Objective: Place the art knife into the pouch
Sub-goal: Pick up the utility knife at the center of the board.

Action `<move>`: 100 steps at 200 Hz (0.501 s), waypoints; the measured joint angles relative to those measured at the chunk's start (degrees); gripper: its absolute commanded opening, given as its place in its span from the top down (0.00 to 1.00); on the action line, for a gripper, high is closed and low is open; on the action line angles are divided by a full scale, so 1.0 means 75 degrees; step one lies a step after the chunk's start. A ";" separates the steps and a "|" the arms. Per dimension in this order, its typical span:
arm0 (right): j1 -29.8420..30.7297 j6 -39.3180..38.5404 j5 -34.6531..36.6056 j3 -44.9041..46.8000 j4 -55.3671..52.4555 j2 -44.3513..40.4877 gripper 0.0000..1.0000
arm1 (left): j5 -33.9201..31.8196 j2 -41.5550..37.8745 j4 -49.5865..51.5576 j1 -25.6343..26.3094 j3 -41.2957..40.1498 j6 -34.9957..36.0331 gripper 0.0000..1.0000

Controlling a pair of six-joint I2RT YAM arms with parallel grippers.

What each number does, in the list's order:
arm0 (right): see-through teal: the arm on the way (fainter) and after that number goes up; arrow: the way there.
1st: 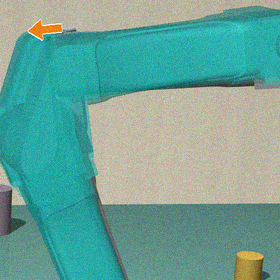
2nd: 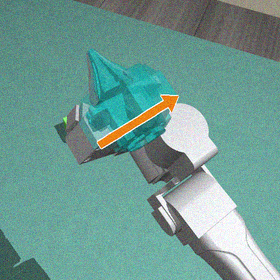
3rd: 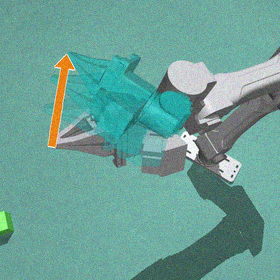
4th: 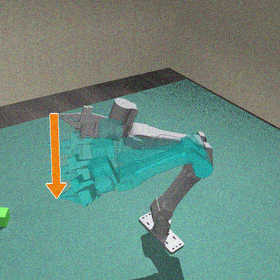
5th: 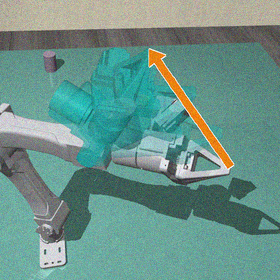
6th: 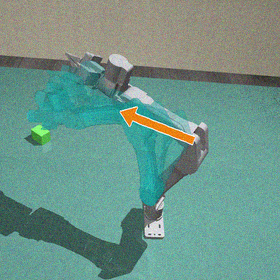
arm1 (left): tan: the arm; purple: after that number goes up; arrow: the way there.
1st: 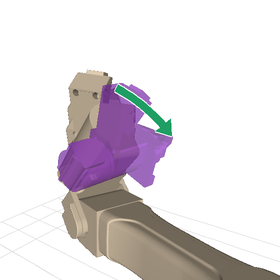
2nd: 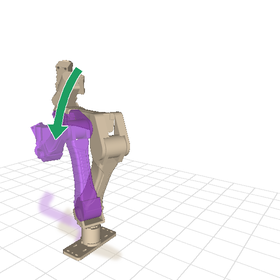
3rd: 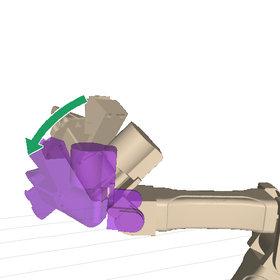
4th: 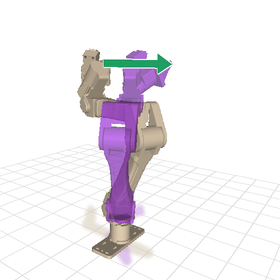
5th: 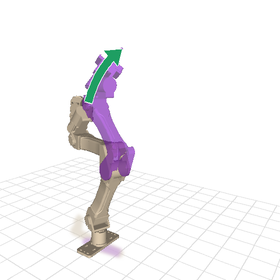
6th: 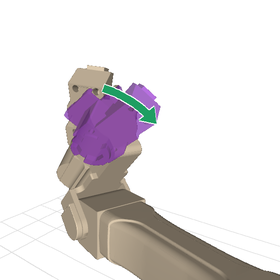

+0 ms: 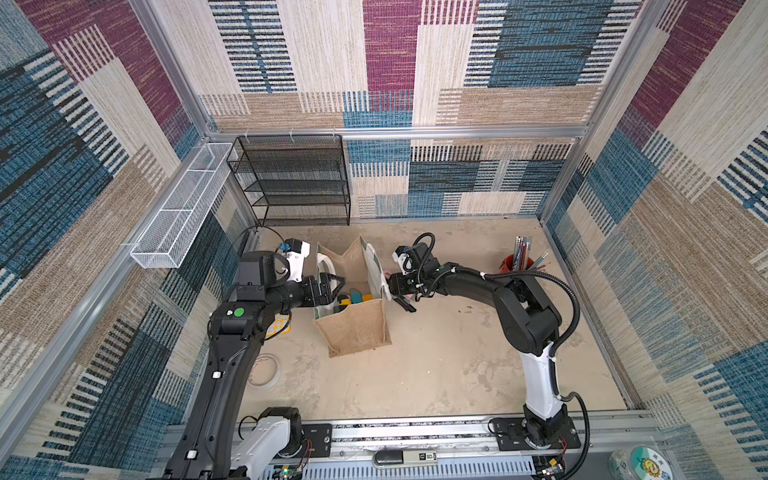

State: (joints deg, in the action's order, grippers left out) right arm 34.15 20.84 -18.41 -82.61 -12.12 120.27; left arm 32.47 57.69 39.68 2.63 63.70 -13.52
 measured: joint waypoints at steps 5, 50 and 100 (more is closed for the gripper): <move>0.0000 -0.0003 0.0006 -0.0023 -0.0032 0.0023 0.47 | -0.0055 -0.0006 0.0000 0.0000 0.0000 0.0000 0.01; 0.0090 -0.0221 0.0519 -0.0213 -0.0256 0.0102 0.47 | -0.0294 -0.0119 -0.0003 0.0000 -0.0058 0.0003 0.01; 0.0160 -0.0388 0.0737 -0.0149 -0.0364 0.0236 0.48 | -0.0495 -0.0163 -0.0003 0.0000 -0.0117 0.0003 0.01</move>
State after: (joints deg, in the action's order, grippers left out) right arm 35.35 17.93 -12.88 -83.72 -14.85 122.04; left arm 28.75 56.47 39.66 2.63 62.83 -13.50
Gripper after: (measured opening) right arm 0.519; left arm 0.992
